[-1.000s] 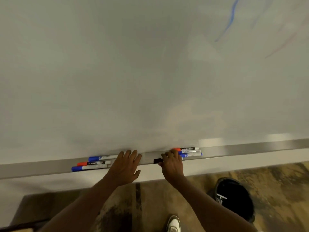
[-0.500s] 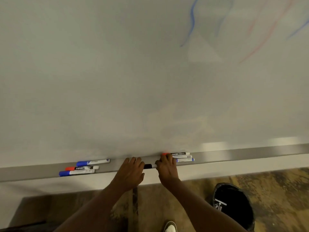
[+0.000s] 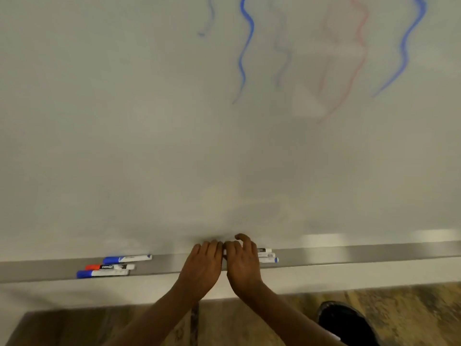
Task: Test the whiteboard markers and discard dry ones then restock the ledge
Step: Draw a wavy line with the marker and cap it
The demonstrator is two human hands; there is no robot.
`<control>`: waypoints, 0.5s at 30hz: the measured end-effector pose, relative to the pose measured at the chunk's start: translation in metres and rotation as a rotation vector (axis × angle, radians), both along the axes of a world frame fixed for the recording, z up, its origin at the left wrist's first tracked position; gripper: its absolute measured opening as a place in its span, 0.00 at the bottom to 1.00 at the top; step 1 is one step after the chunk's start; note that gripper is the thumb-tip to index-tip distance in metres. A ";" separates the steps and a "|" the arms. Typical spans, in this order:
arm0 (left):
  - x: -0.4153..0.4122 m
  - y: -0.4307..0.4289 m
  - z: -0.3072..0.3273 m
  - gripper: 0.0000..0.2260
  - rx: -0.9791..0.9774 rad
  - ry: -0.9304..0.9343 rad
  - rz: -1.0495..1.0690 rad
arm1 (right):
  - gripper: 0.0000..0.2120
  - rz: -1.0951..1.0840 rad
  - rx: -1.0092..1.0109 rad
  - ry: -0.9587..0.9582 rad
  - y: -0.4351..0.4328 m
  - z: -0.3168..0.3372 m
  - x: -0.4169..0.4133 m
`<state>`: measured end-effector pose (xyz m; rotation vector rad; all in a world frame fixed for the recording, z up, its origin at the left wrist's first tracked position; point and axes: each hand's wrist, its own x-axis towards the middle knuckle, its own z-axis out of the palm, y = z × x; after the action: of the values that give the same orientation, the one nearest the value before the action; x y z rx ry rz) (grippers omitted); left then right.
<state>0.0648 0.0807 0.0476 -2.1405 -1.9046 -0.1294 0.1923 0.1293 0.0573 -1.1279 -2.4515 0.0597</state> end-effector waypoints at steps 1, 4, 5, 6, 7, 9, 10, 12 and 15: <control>0.005 0.003 0.010 0.20 0.027 -0.003 0.008 | 0.16 0.001 0.037 0.025 0.005 0.010 0.003; 0.014 0.015 0.039 0.22 0.105 -0.015 0.013 | 0.16 0.001 0.109 0.080 0.018 0.040 0.013; 0.015 0.019 0.049 0.22 0.134 -0.024 0.003 | 0.16 0.006 0.129 0.108 0.022 0.049 0.016; 0.017 0.024 0.058 0.22 0.160 -0.028 -0.011 | 0.15 0.019 0.150 0.147 0.026 0.056 0.019; 0.019 0.027 0.067 0.22 0.182 -0.027 -0.031 | 0.15 0.038 0.178 0.189 0.030 0.062 0.023; 0.023 0.033 0.086 0.20 0.207 -0.031 -0.078 | 0.10 0.084 0.255 0.267 0.039 0.072 0.032; 0.026 0.036 0.096 0.19 0.206 -0.027 -0.098 | 0.05 0.105 0.307 0.292 0.043 0.076 0.038; 0.032 0.040 0.115 0.18 0.200 -0.009 -0.134 | 0.08 0.137 0.385 0.325 0.051 0.088 0.047; 0.039 0.044 0.139 0.17 0.218 -0.003 -0.191 | 0.12 0.180 0.473 0.324 0.060 0.106 0.061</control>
<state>0.1034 0.1251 0.1866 -2.1670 -1.6008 -0.3609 0.2530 0.1892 0.1636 -0.6360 -2.1134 -0.2506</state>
